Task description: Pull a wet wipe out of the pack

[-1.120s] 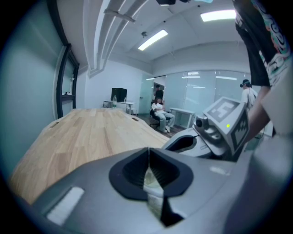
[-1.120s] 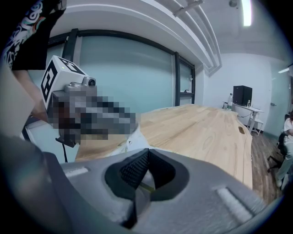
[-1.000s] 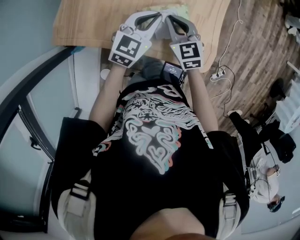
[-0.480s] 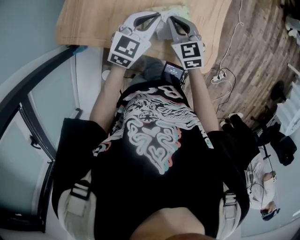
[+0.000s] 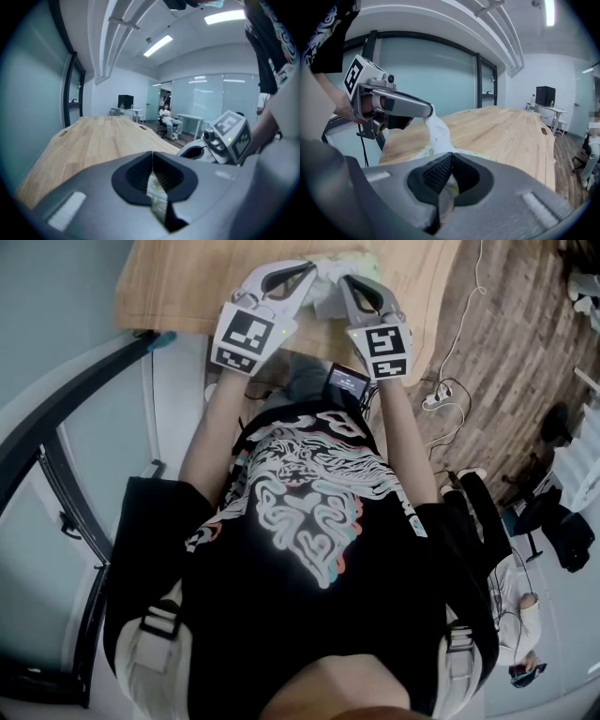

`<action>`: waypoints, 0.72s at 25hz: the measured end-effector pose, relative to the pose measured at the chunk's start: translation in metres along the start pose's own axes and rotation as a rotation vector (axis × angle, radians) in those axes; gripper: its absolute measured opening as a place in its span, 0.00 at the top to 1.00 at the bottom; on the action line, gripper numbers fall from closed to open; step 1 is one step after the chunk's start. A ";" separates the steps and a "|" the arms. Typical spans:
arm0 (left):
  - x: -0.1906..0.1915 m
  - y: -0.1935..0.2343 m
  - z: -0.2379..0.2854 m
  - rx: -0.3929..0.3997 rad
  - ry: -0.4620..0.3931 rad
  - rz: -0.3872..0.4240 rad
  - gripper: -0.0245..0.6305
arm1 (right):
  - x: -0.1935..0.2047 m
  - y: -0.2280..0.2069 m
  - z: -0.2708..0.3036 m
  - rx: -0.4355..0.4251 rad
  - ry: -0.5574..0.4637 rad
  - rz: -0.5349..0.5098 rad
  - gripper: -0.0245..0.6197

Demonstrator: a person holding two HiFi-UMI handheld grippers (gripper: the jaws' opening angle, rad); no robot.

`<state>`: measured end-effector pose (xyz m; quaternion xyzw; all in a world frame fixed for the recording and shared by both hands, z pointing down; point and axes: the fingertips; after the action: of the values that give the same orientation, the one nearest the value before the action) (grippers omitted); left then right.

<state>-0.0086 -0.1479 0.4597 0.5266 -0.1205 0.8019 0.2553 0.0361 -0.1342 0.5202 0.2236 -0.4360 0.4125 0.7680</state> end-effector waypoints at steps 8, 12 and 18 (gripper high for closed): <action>-0.003 0.004 -0.012 -0.021 -0.005 -0.005 0.97 | -0.002 0.002 -0.010 0.011 -0.003 0.007 0.96; -0.004 0.005 -0.018 -0.036 -0.010 -0.008 0.97 | -0.002 0.006 -0.013 0.007 -0.006 0.004 0.96; -0.004 0.004 -0.028 -0.056 -0.012 -0.005 0.97 | -0.001 0.012 -0.020 0.004 -0.011 0.000 0.96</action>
<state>-0.0313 -0.1393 0.4450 0.5242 -0.1431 0.7944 0.2714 0.0353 -0.1136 0.5084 0.2273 -0.4393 0.4121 0.7652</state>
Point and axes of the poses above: the fingertips, and each gripper's own axes: z forward along the fingers, y to its left, x out of its underside, and after that the axes turned 1 degree about -z, right-handed
